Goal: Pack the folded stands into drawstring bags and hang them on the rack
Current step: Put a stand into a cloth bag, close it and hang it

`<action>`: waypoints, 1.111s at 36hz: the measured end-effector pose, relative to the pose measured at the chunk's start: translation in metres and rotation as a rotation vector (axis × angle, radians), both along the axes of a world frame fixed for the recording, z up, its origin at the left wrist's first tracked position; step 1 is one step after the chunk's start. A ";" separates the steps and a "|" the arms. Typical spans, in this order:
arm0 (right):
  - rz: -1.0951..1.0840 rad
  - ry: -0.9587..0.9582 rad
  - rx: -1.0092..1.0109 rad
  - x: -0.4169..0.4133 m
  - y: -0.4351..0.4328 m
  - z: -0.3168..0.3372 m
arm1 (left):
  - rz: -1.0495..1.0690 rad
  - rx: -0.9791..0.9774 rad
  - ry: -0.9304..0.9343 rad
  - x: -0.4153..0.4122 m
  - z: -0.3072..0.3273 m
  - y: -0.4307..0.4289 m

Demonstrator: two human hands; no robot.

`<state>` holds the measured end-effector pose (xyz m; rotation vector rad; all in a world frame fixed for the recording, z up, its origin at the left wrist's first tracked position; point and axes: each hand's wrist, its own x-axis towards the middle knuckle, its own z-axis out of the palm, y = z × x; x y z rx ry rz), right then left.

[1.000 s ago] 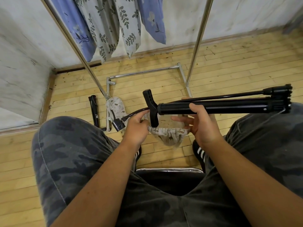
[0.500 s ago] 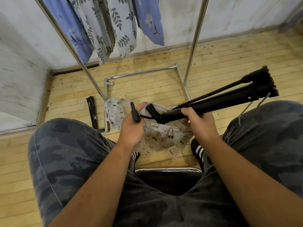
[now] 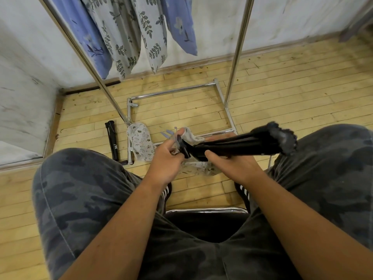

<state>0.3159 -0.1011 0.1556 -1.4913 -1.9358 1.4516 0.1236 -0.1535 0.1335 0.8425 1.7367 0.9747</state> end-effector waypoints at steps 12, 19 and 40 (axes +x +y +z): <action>0.183 -0.171 0.218 -0.003 -0.001 -0.037 | -0.062 0.080 -0.043 0.004 0.018 -0.005; 0.356 -0.397 0.167 -0.006 0.003 -0.040 | -0.274 0.025 -0.093 0.015 0.020 -0.008; -0.018 -0.435 0.176 0.000 0.014 -0.051 | -0.220 0.102 0.204 0.010 -0.001 -0.004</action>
